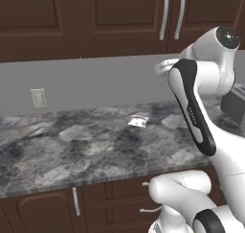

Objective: Pick the bar soap and dish brush from the cabinet and place them on the counter.

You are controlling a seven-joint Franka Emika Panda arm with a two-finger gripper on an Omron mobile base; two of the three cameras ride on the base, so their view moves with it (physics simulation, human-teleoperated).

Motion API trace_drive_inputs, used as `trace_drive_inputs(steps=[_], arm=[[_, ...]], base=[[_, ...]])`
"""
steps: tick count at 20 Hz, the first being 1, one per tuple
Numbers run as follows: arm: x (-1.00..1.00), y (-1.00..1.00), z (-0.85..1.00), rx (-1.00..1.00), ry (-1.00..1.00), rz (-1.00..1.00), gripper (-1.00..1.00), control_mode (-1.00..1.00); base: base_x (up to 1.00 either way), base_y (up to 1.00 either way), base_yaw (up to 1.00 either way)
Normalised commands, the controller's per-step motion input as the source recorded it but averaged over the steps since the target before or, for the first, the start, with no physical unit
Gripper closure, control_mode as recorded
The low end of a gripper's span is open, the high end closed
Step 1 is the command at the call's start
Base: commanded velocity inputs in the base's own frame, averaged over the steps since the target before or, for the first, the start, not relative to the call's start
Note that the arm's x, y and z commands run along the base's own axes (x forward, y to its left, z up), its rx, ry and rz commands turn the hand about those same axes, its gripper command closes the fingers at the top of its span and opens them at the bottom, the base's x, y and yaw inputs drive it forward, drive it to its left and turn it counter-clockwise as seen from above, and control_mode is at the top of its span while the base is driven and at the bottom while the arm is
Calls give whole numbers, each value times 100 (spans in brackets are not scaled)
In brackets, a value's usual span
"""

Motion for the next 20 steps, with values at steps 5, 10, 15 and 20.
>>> trace_drive_inputs(steps=[5, 10, 15, 20], arm=[[-6, 0, 39, 1, -19, 0, -100, -100], [-2, 0, 34, 1, -21, 0, -100, -100], [-2, 0, 29, 0, -19, 0, -100, -100], [-6, 0, 20, 0, -19, 0, -100, -100]], base=[[0, 0, 0], [0, 0, 0], [0, 0, 0], [0, 0, 0]])
